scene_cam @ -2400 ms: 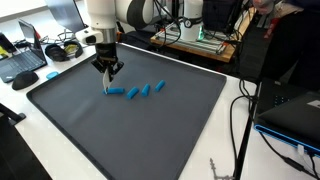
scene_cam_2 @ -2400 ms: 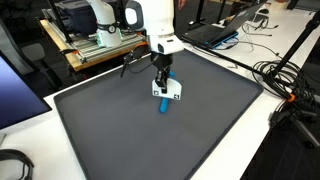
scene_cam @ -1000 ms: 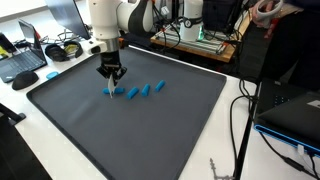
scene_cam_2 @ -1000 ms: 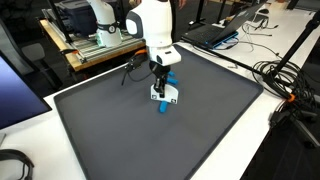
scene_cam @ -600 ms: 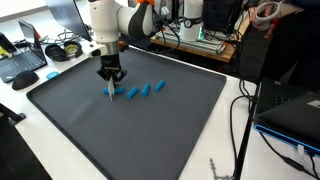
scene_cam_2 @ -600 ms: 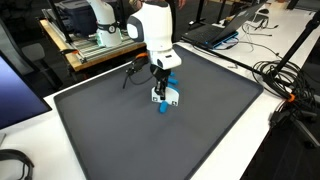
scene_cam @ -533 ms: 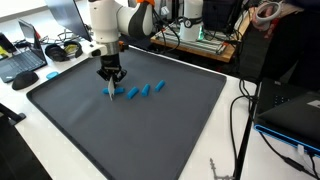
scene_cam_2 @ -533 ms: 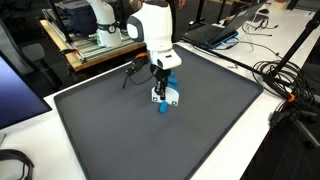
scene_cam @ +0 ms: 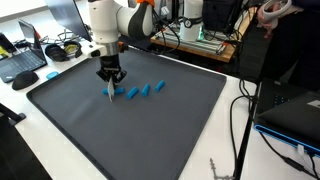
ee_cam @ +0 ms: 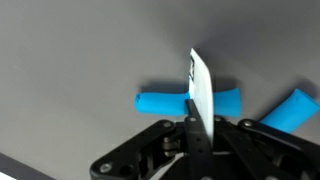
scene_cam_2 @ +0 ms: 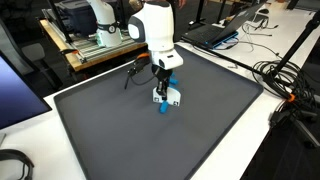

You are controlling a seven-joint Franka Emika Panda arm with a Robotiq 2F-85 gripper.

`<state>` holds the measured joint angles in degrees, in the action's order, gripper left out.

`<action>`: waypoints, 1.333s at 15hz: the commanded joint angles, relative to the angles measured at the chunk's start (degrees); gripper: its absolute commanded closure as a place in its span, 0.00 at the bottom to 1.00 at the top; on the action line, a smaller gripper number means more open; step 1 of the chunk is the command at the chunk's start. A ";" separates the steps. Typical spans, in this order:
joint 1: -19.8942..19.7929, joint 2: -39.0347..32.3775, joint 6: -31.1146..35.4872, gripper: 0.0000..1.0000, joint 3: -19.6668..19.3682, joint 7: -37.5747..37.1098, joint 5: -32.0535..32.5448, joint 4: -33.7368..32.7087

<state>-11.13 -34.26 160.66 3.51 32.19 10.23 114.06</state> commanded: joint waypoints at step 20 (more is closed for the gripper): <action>-0.48 19.30 -6.81 0.99 5.22 1.86 -3.12 10.04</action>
<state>-11.54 -23.39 156.10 7.66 32.10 9.86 116.12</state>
